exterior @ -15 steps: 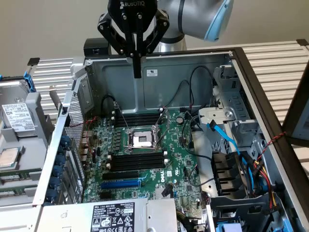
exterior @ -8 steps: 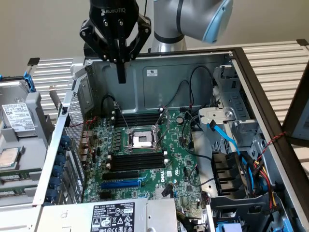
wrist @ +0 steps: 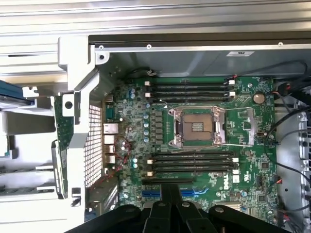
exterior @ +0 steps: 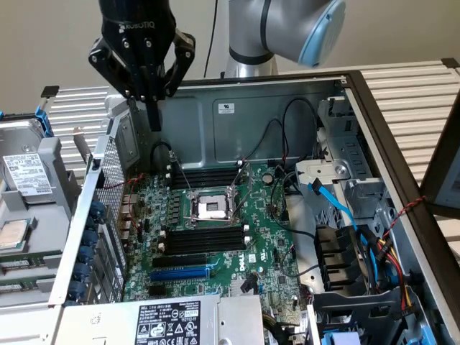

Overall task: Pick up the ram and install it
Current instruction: 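Reach for the ram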

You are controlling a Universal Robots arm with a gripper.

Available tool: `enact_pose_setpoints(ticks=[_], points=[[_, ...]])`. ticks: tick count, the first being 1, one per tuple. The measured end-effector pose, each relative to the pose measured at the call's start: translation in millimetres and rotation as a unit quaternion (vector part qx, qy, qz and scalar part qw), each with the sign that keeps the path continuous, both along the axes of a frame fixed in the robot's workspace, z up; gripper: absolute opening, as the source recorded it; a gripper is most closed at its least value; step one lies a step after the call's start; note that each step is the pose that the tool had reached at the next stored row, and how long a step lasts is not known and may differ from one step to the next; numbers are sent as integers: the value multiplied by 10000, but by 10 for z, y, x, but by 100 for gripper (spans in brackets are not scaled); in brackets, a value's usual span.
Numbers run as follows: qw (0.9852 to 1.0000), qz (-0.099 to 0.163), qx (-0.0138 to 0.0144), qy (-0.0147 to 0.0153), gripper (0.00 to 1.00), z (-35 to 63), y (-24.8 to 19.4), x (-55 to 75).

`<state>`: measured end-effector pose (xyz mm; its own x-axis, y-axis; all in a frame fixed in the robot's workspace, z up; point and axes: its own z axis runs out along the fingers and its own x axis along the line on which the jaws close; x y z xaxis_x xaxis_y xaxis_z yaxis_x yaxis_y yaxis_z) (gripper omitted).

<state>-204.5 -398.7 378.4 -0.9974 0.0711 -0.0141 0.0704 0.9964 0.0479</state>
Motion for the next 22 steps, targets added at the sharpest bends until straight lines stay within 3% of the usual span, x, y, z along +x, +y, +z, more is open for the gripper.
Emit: enact_pose_setpoints(ticks=[9,19,22], points=[[10000,0,-2,4,10,-59,0,-409],[10000,0,-29,19,10,-152,2,-865],[10000,0,-35,37,10,-202,5,-1093]])
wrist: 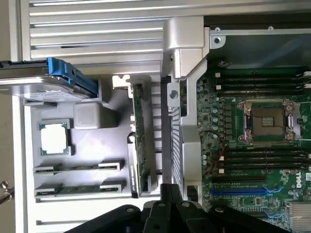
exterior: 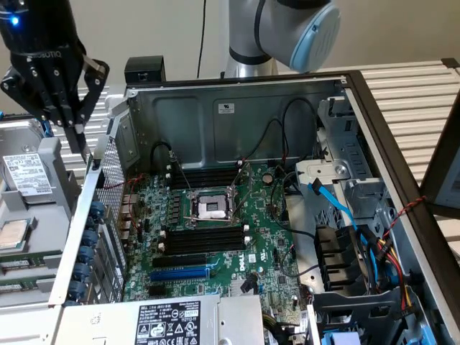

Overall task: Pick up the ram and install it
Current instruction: 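Reach for the ram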

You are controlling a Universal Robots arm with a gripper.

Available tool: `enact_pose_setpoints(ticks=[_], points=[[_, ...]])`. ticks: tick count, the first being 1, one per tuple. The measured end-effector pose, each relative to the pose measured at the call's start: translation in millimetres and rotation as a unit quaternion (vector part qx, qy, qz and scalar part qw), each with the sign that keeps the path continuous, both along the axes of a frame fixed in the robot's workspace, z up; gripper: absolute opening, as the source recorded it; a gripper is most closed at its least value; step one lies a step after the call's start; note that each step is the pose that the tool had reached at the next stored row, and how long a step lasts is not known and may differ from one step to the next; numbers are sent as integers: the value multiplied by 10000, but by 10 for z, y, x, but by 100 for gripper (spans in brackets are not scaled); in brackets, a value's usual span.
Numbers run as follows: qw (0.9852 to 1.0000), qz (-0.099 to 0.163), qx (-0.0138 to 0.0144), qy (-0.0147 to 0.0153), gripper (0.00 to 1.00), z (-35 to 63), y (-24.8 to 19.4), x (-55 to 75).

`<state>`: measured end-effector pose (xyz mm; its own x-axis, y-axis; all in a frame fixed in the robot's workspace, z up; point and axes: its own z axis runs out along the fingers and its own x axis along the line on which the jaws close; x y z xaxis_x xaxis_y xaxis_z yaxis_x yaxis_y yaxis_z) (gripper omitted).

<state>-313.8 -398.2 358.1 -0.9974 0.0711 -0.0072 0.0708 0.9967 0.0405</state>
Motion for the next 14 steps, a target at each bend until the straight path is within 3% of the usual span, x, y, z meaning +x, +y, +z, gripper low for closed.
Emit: enact_pose_setpoints(ticks=[5,7,14], points=[[10000,0,0,13,10,-59,1,-227],[10000,0,0,42,10,-93,1,-366],[10000,1,-1,49,10,-210,2,-680]])
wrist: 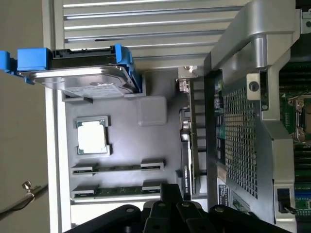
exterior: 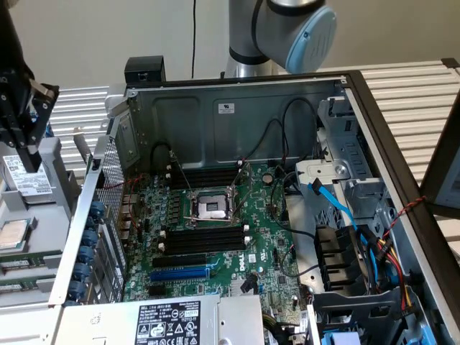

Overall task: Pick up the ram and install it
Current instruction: 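Reach for the ram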

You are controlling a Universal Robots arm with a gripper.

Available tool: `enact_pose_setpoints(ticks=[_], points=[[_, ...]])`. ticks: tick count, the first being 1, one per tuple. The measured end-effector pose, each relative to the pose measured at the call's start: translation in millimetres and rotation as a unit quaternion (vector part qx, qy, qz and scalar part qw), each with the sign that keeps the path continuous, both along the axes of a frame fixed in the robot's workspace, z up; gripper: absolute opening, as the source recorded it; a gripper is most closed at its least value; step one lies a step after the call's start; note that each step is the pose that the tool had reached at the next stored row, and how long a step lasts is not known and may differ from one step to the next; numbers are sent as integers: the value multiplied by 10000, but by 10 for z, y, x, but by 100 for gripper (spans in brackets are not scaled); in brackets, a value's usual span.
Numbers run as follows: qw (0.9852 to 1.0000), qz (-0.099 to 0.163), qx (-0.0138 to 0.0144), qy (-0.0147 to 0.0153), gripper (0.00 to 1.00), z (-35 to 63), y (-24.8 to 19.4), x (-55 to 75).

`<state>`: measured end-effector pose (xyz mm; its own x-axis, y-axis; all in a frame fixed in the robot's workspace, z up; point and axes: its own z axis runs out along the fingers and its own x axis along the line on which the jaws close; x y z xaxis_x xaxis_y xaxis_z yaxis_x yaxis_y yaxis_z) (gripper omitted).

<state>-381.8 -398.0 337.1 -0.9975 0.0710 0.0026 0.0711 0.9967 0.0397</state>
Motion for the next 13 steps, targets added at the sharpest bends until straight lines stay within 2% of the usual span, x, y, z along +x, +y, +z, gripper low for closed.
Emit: enact_pose_setpoints(ticks=[6,13], points=[[10000,6,-2,17,10,-96,-3,-204],[10000,38,-1,16,10,-224,-5,-411]])
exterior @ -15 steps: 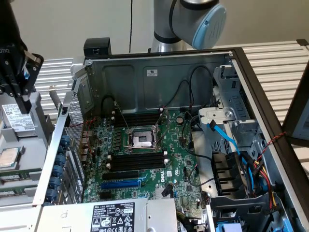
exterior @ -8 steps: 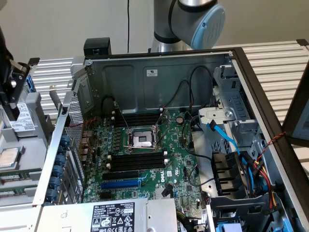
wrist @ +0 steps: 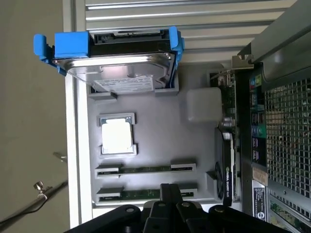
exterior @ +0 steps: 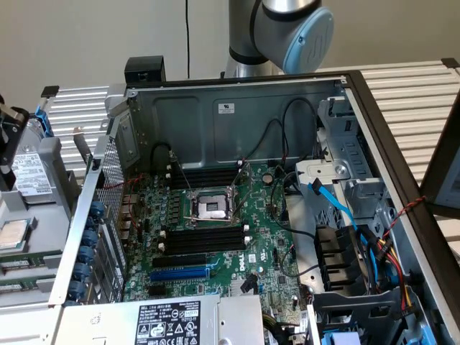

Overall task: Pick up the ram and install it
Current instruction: 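Reach for the ram, then pick up the ram and move it above insertion slot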

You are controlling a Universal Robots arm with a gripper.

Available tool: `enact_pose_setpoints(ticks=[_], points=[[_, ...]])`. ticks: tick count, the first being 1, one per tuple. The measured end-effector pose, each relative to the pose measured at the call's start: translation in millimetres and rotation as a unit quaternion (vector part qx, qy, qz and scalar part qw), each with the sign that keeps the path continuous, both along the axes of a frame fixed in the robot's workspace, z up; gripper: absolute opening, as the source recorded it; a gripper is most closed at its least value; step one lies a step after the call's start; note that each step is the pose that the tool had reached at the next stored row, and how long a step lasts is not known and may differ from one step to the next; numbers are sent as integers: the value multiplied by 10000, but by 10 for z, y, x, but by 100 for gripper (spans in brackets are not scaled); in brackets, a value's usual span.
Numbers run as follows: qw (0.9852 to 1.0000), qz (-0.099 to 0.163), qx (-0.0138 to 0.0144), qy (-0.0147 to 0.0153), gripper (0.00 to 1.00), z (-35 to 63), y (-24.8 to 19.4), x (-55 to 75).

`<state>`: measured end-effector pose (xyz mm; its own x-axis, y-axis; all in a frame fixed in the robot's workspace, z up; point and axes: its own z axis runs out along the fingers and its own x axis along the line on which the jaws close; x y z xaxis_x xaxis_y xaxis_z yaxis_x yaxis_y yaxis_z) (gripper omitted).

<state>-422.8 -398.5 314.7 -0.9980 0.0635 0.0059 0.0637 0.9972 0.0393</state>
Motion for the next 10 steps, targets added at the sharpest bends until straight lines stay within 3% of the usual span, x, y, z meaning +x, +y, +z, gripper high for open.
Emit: enact_pose_setpoints(ticks=[10], points=[[10000,3,-1,1,10,-8,0,-4]])
